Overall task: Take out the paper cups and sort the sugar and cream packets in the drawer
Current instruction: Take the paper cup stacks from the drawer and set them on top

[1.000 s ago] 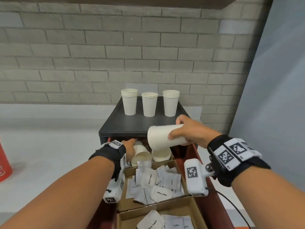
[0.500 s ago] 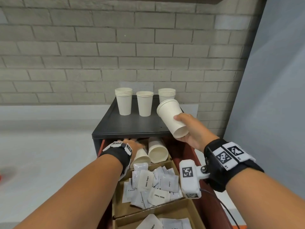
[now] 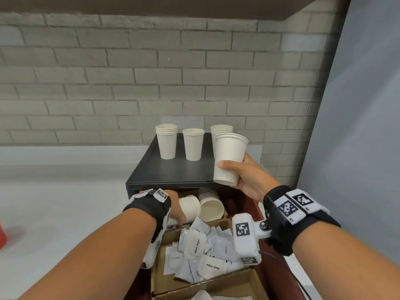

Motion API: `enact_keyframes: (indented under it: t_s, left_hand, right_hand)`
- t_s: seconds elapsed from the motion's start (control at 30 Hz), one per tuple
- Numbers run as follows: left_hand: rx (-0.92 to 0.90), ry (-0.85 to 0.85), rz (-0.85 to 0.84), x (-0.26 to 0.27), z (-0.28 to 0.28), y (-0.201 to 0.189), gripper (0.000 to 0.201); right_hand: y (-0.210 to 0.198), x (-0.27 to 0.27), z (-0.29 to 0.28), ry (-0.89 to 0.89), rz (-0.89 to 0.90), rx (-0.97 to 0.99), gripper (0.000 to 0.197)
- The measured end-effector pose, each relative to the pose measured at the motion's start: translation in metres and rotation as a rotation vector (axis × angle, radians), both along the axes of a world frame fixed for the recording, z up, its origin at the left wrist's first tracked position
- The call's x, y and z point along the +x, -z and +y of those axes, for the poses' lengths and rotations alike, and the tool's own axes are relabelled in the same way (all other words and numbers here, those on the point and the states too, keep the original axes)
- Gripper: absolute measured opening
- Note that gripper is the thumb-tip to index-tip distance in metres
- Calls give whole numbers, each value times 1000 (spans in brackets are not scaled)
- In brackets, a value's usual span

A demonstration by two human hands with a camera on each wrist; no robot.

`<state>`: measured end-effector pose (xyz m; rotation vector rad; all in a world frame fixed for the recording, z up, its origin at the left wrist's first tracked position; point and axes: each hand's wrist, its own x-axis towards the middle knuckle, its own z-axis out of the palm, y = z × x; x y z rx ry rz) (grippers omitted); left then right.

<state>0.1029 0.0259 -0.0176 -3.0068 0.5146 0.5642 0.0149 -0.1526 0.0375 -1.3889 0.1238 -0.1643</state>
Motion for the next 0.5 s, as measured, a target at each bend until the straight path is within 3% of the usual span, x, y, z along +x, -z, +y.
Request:
enact_keyframes:
  t_s: [0.13, 0.27, 0.4, 0.5]
  left_hand:
    - [-42, 8, 107, -5, 4, -23, 66]
    - [-138, 22, 148, -8, 10, -55, 65]
    - [-509, 23, 194, -5, 22, -80, 94]
    - [-815, -6, 98, 3, 27, -88, 70]
  right_hand:
    - [-4, 8, 2, 32, 7, 101, 48]
    - [-15, 21, 4, 47, 41, 118, 31]
    - [-37, 40, 9, 102, -6, 36, 31]
    - [-56, 59, 12, 158, -52, -14, 40]
